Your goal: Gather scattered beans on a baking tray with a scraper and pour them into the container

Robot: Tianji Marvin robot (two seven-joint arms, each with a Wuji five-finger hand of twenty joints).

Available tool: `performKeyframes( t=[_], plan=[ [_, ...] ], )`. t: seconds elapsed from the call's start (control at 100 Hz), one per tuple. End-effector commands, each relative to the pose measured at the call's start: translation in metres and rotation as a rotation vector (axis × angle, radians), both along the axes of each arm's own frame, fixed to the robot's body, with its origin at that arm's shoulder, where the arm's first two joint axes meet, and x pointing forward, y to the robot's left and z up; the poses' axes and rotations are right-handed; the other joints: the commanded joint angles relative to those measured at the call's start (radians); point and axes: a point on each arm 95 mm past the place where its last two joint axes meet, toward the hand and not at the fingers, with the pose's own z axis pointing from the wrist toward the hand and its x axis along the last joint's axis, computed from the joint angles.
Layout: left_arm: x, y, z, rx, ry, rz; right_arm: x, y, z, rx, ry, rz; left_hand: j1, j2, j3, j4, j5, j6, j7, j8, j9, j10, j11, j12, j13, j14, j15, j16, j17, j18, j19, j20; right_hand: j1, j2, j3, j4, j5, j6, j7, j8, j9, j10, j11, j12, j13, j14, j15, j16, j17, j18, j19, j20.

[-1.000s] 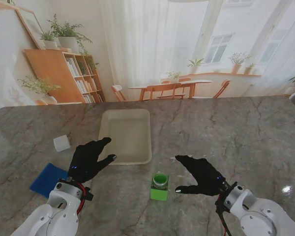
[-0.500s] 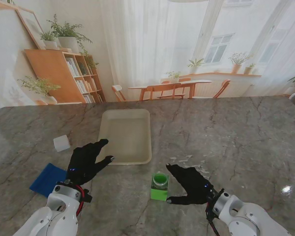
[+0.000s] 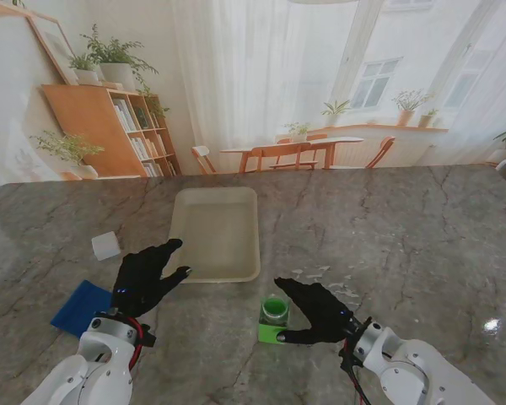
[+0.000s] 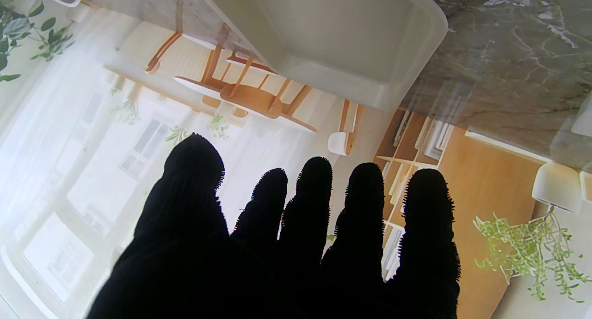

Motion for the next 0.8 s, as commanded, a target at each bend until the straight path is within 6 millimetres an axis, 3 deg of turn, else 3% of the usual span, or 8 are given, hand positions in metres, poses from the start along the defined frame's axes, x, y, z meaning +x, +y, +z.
performKeyframes(
  t=[0.0,0.24,0.42,0.6,0.79],
  plan=[
    [-0.003,0.000,-0.002,-0.002,0.006,0.005,0.000,0.003,-0.001,0.000,0.009,0.022,0.025,0.067,-0.013,-0.088,0.022,0.014,0.004,0.007,0.016,-0.027,0.004,0.007,0.024,-0.021,0.009,0.010,0.004,-0.009,0.024,0.018,-0.034,-0.010,0.013,-0.024,-0.016,0.015,0.015,0.047,0.007,-0.015,0.021,0.025,0.013,-0.025,0.018,0.018,0.010,-0.029,0.034,-0.017],
    [-0.002,0.001,-0.002,-0.001,0.004,0.010,0.002,0.008,-0.001,-0.010,0.009,0.073,0.037,0.071,-0.015,-0.090,0.025,0.016,0.006,0.005,0.021,-0.030,0.006,0.009,0.030,-0.025,0.011,0.011,0.009,-0.015,0.029,0.017,-0.034,-0.011,0.027,-0.019,-0.034,-0.005,0.044,0.228,0.032,-0.054,0.066,0.076,0.056,-0.072,0.105,0.062,0.056,-0.052,0.066,0.000],
    [-0.002,0.002,-0.003,-0.002,0.007,0.011,0.003,0.011,-0.003,-0.012,0.036,0.083,0.046,0.074,-0.015,-0.091,0.028,0.015,0.008,0.005,0.026,-0.032,0.008,0.010,0.035,-0.028,0.013,0.013,0.011,-0.018,0.031,0.015,-0.006,-0.027,0.036,-0.014,-0.075,-0.047,0.162,0.441,0.095,-0.104,0.126,0.134,0.090,-0.104,0.175,0.101,0.089,-0.057,0.081,0.053],
    [-0.001,0.003,-0.003,-0.003,0.011,0.010,0.007,0.015,-0.004,-0.007,0.055,0.073,0.053,0.076,-0.016,-0.092,0.028,0.013,0.009,0.005,0.028,-0.035,0.009,0.010,0.037,-0.032,0.013,0.013,0.009,-0.021,0.030,0.013,0.036,-0.040,0.051,0.000,-0.021,-0.166,0.236,0.493,0.149,-0.179,0.163,0.163,0.097,-0.143,0.199,0.113,0.093,-0.073,0.068,0.074],
    [-0.001,0.004,-0.004,0.001,0.012,0.013,0.010,0.016,-0.007,0.026,0.070,0.034,0.055,0.078,-0.018,-0.092,0.027,0.012,0.010,0.004,0.029,-0.036,0.010,0.011,0.040,-0.034,0.014,0.014,0.010,-0.025,0.030,0.011,0.131,-0.083,0.085,0.022,0.130,-0.386,0.367,0.559,0.271,-0.320,0.213,0.198,0.147,-0.204,0.214,0.118,0.111,-0.091,0.051,0.092]
  ],
)
